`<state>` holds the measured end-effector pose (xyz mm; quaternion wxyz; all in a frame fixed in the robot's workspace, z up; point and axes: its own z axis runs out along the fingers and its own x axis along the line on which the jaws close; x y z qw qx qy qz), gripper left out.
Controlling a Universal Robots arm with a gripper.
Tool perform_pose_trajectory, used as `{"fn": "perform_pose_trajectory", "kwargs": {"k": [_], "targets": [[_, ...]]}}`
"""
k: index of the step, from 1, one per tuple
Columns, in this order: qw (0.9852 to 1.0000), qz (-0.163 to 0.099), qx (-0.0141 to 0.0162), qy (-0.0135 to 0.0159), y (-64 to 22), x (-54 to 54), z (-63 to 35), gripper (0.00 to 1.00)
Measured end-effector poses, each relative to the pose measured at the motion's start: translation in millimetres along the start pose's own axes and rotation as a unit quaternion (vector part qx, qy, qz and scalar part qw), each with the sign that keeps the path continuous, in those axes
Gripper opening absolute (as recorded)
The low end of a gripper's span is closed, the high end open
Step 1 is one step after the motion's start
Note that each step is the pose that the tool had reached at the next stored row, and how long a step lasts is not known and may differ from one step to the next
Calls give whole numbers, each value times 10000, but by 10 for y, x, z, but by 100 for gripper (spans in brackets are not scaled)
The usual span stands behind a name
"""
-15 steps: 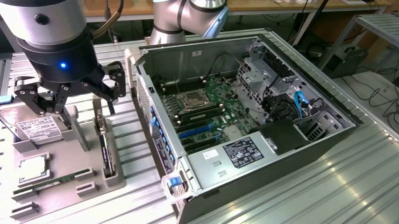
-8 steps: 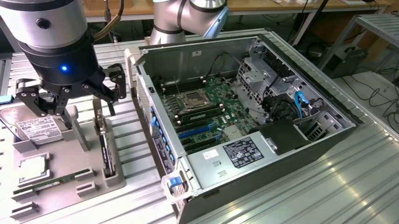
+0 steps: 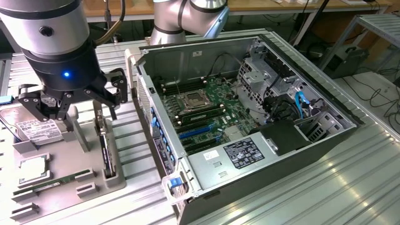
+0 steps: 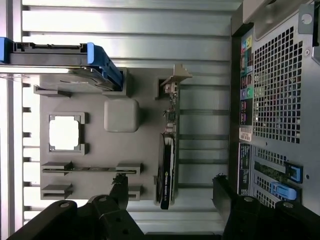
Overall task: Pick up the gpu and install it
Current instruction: 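Pick up the gpu and move the gpu toward the slot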
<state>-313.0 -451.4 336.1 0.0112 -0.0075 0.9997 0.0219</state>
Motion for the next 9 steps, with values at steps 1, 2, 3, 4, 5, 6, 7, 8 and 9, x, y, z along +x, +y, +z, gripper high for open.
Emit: {"fn": "perform_pose_trajectory", "kwargs": {"k": [1,2,3,4,5,6,7,8,9], "targets": [[10000,0,0,0,-1,-3,10,78],[10000,2,-1,-1,-2,-7,29,78],[10000,2,0,-1,-3,-7,46,78],[10000,1,0,0,-4,-8,51,78],[10000,1,0,0,-6,-8,54,78],[10000,1,0,0,-7,-7,58,78],[10000,1,-1,-1,-9,-8,63,78],[10000,1,-1,-1,-11,-8,69,78],[10000,1,0,0,-15,-8,73,78]]}}
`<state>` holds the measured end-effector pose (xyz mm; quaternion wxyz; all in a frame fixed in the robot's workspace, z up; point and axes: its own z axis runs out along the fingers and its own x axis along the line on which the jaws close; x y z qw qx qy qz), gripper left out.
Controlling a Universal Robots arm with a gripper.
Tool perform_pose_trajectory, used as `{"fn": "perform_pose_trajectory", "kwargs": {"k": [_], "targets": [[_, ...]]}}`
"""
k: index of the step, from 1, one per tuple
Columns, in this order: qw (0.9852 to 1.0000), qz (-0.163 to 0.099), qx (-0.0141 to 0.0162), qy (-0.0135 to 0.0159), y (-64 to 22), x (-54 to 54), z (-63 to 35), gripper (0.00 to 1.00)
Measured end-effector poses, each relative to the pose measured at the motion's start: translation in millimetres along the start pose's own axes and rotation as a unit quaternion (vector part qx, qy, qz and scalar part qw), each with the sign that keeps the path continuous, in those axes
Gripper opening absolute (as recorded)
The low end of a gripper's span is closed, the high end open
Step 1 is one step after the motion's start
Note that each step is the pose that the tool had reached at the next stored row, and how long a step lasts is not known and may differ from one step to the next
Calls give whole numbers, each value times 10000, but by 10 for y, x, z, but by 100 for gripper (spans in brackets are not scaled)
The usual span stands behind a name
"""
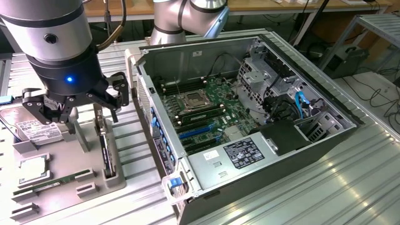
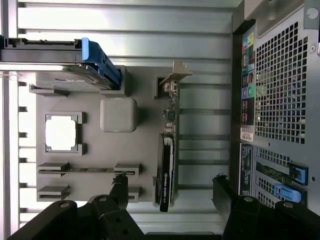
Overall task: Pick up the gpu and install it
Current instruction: 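Pick up the gpu and move the gpu toward the slot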
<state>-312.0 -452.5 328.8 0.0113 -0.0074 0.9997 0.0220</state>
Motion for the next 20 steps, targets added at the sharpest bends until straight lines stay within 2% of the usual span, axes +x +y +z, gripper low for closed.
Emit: {"fn": "perform_pose_trajectory", "kwargs": {"k": [5,6,12,15,20], "targets": [[10000,0,-1,-1,-35,0,16,79],[10000,1,-1,-1,-38,-1,21,85],[10000,0,-1,0,-59,-2,48,87],[10000,0,-1,0,-62,-2,58,98],[10000,0,0,0,-70,-2,81,99]]}}
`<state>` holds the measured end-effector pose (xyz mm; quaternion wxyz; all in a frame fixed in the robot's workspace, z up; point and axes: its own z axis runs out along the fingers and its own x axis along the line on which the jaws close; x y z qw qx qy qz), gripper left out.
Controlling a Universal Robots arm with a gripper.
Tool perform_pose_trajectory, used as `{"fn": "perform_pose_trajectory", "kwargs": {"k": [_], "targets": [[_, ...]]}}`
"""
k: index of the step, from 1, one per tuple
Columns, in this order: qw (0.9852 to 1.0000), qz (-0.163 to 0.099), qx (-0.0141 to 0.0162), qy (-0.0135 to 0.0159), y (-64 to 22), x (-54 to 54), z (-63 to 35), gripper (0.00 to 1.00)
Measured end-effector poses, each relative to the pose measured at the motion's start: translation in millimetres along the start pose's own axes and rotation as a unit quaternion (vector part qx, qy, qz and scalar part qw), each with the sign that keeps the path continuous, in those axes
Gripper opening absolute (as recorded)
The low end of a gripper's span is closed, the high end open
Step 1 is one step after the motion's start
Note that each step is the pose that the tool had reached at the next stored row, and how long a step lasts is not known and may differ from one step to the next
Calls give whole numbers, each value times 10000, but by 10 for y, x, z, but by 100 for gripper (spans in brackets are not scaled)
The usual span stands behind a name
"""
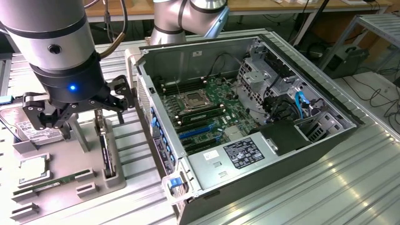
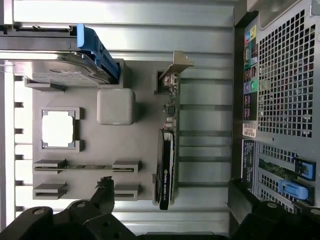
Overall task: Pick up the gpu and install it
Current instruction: 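Pick up the gpu and move the gpu toward the slot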
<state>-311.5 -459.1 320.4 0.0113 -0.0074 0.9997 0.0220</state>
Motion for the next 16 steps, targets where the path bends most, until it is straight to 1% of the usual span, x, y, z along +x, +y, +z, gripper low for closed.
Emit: {"fn": "perform_pose_trajectory", "kwargs": {"k": [2,5,7,8,11,13,16], "targets": [[10000,1,0,0,-4,0,16,97],[10000,1,0,0,-10,1,41,78],[10000,1,0,0,-12,2,55,78],[10000,1,0,0,-12,2,63,72],[10000,1,0,0,-14,3,97,72],[10000,1,0,0,-17,4,152,72],[10000,0,0,0,-11,3,193,72]]}}
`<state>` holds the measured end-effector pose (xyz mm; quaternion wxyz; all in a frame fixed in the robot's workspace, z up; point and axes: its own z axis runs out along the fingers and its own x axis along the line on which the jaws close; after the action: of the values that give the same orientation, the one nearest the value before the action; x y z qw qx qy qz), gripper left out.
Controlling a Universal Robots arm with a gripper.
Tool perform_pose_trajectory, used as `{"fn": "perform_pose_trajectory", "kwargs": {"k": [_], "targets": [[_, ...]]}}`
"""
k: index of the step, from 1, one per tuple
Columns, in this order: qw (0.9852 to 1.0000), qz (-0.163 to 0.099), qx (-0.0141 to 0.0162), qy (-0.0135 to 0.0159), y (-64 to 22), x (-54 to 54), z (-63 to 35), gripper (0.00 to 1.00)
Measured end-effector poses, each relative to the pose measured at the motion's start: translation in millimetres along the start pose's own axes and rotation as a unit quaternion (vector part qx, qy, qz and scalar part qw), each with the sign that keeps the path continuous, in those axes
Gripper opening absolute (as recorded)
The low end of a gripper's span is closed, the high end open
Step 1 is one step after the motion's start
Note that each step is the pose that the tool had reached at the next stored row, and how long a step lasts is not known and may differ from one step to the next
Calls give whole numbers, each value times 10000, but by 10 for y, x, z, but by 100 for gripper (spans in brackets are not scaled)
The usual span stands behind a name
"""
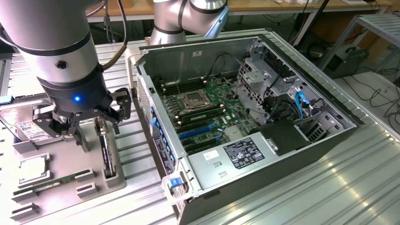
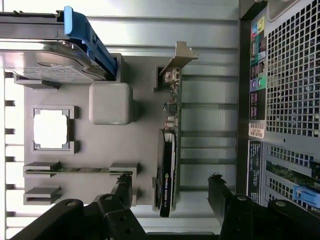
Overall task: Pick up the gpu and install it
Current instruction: 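Pick up the gpu and move the gpu toward the slot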
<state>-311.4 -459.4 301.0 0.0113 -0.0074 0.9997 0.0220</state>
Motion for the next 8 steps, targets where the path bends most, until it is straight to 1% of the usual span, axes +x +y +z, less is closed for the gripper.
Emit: {"fn": "perform_pose_trajectory", "kwargs": {"k": [8], "targets": [[10000,0,0,0,4,2,89,72]]}}
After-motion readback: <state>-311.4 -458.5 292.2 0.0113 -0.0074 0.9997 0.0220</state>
